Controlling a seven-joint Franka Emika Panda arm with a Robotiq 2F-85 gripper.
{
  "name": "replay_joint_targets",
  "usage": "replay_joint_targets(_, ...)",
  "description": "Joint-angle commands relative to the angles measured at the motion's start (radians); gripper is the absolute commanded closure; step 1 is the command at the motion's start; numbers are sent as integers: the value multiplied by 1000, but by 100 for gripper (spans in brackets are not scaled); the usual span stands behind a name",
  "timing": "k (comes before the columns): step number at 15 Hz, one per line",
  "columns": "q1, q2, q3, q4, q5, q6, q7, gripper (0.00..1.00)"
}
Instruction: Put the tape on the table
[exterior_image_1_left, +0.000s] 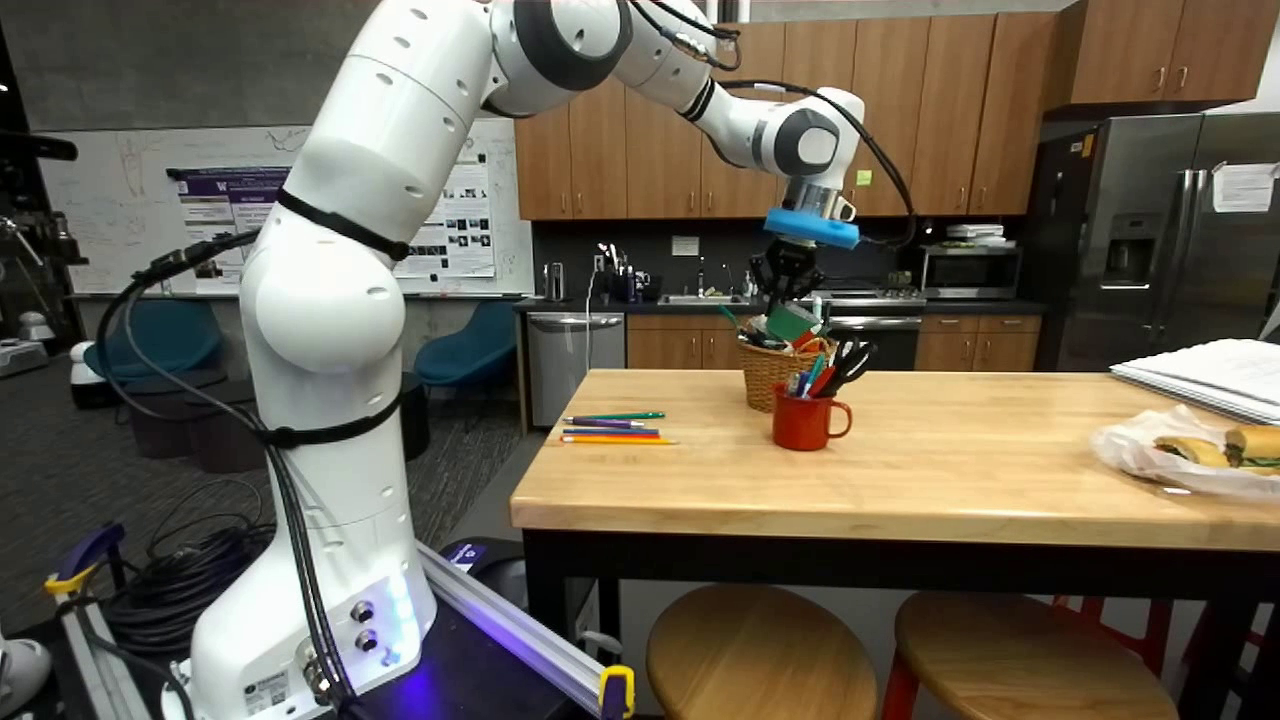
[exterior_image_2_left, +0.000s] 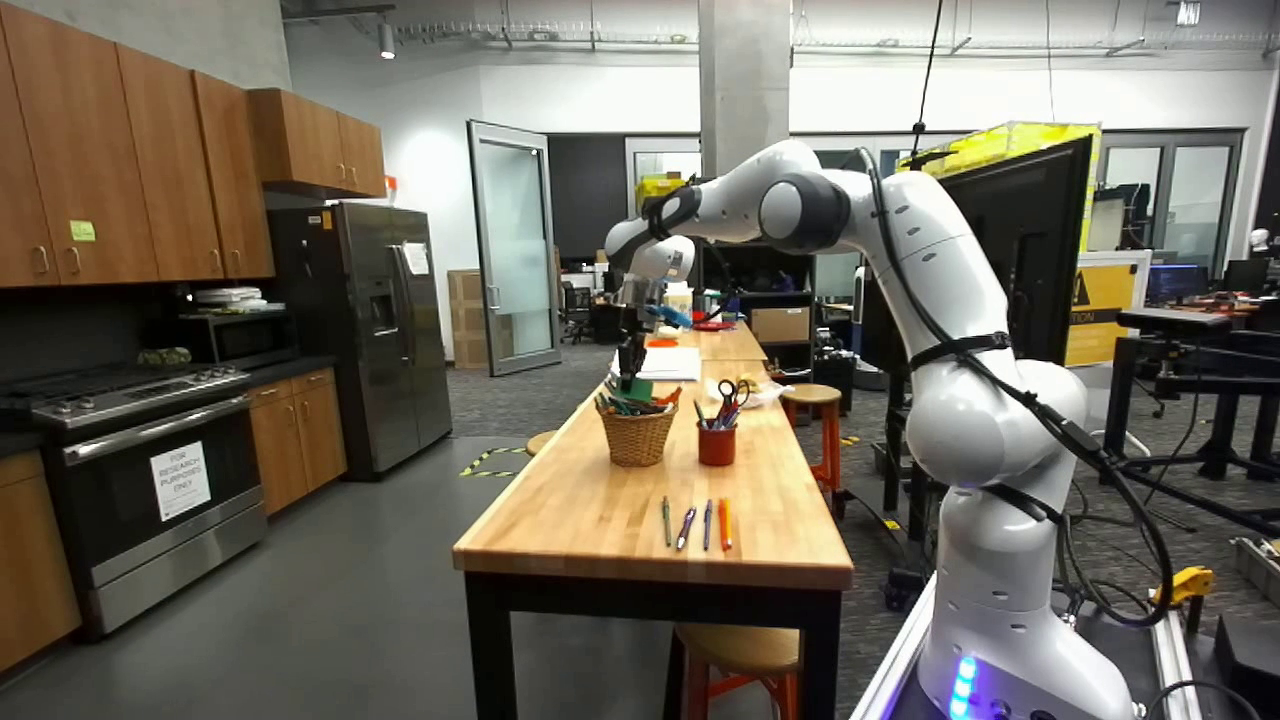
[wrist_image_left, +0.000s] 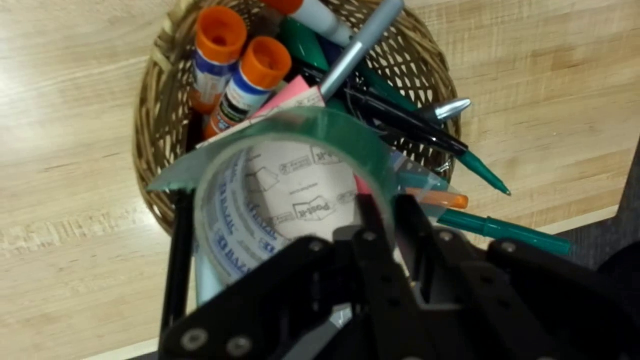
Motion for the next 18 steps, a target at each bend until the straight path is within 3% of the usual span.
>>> replay_joint_targets(1,-10,-38,14,-2,17,-29,11,100)
replay_joint_targets(9,32,-106,14,-19,-19,-44,51,99)
replay_joint_targets(18,157,-190,33,-136,-166,0,79,99)
